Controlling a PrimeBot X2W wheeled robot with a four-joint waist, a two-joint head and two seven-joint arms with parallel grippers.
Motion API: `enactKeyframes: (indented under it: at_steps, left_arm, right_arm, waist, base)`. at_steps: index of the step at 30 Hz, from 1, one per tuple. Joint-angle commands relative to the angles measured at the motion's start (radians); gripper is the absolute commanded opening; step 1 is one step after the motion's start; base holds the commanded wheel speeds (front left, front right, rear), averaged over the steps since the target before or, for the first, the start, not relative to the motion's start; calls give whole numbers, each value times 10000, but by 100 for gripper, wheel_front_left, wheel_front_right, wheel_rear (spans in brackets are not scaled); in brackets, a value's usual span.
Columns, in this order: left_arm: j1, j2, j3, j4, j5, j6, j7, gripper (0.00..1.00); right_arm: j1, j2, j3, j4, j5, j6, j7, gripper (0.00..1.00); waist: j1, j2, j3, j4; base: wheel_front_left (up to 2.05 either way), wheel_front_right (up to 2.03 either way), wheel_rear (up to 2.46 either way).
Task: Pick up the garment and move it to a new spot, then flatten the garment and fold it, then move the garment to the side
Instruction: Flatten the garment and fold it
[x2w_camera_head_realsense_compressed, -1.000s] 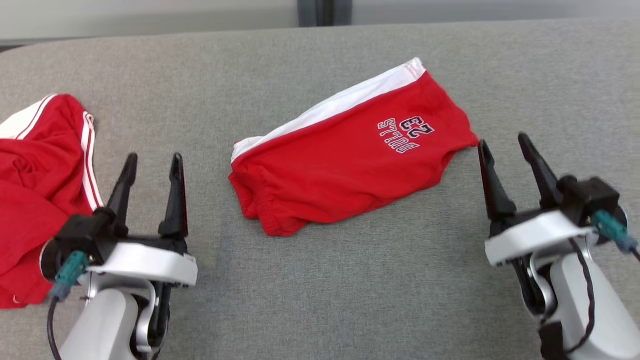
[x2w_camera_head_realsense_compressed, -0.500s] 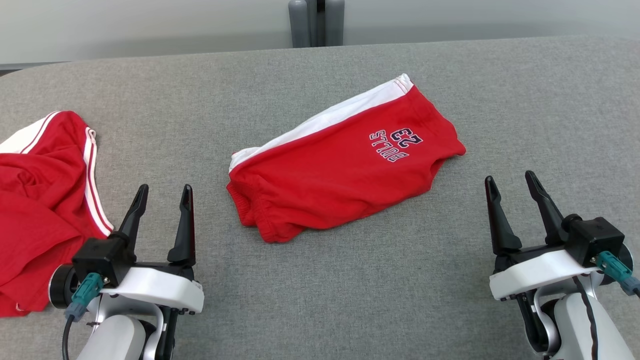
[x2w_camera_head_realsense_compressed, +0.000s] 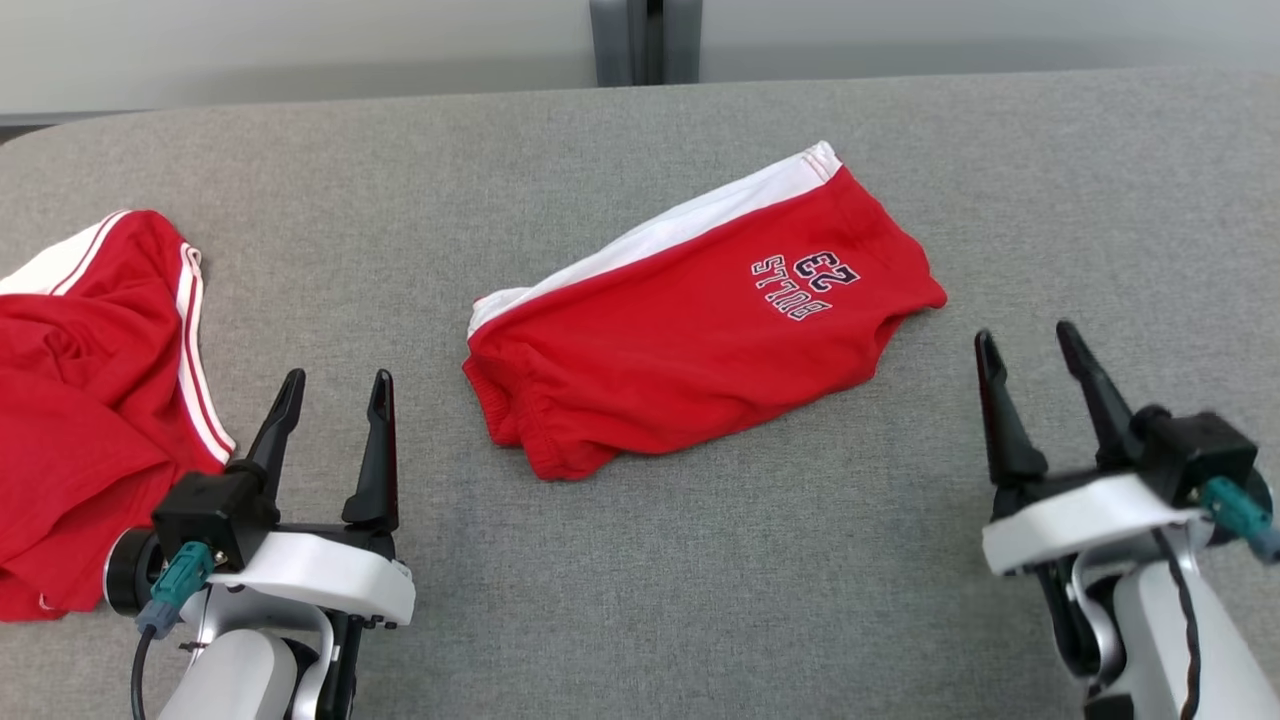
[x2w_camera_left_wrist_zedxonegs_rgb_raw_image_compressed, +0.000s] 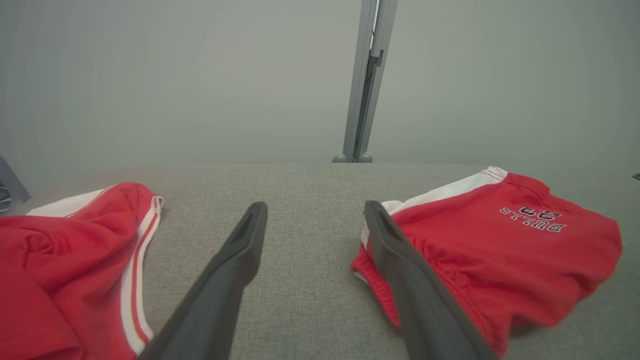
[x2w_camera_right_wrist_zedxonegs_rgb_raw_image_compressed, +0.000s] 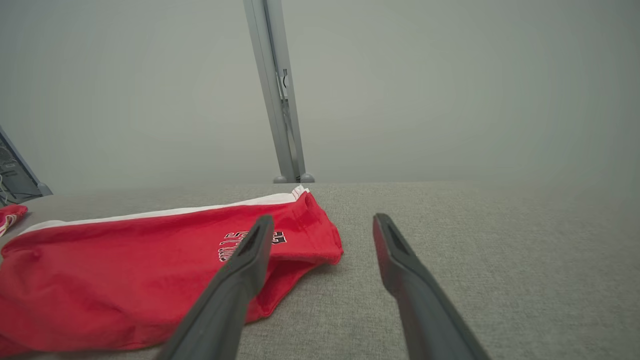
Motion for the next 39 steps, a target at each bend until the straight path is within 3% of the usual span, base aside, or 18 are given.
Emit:
enactKeyframes:
  at_steps: [1, 8, 17, 21, 22, 24, 32, 39]
  left_arm:
    - [-23, 37, 15, -74, 6, 48, 10, 100]
    - [-452, 26, -109, -473, 200, 60, 13, 100]
    - [-991, -263, -389, -411, 221, -166, -196, 100]
    - [-1171, -335, -479, -230, 195, -246, -274, 100]
    - [-1207, -350, -491, -189, 203, -241, -303, 100]
    - [-1199, -392, -505, -122, 183, -275, -328, 100]
    - [-1212, -413, -383, 56, 26, -276, -402, 100]
    - [-938, -291, -297, 38, -52, -200, -413, 100]
  right_arm:
    - [-285, -24, -55, 21, 33, 1, 57, 100]
    - [-2045, -389, -234, 1165, -169, 1, 296, 100]
    - [-4423, -1017, 392, 4685, -233, 0, 511, 100]
    - [-4872, -940, 686, 5844, 26, 1, 470, 100]
    - [-4925, -914, 776, 6090, 82, 1, 521, 89]
    - [-5068, -884, 877, 6409, 261, 1, 378, 0]
    - [-5113, -837, 1348, 6865, 875, 0, 21, 0]
    - [-4105, -759, 987, 5932, 1602, 0, -361, 0]
  waist:
    - [0, 0, 119, 38]
    - [0, 0, 921, 332]
    - [0, 0, 1828, 994]
    - [0, 0, 1888, 1103]
    - [0, 0, 1894, 1114]
    - [0, 0, 1890, 1109]
    - [0, 0, 1756, 907]
    - [0, 0, 1326, 519]
  base:
    - [0, 0, 0]
    - [0, 0, 0]
    - [0, 0, 0]
    - [0, 0, 0]
    - [0, 0, 0]
    - [0, 0, 0]
    - [0, 0, 0]
    - [0, 0, 0]
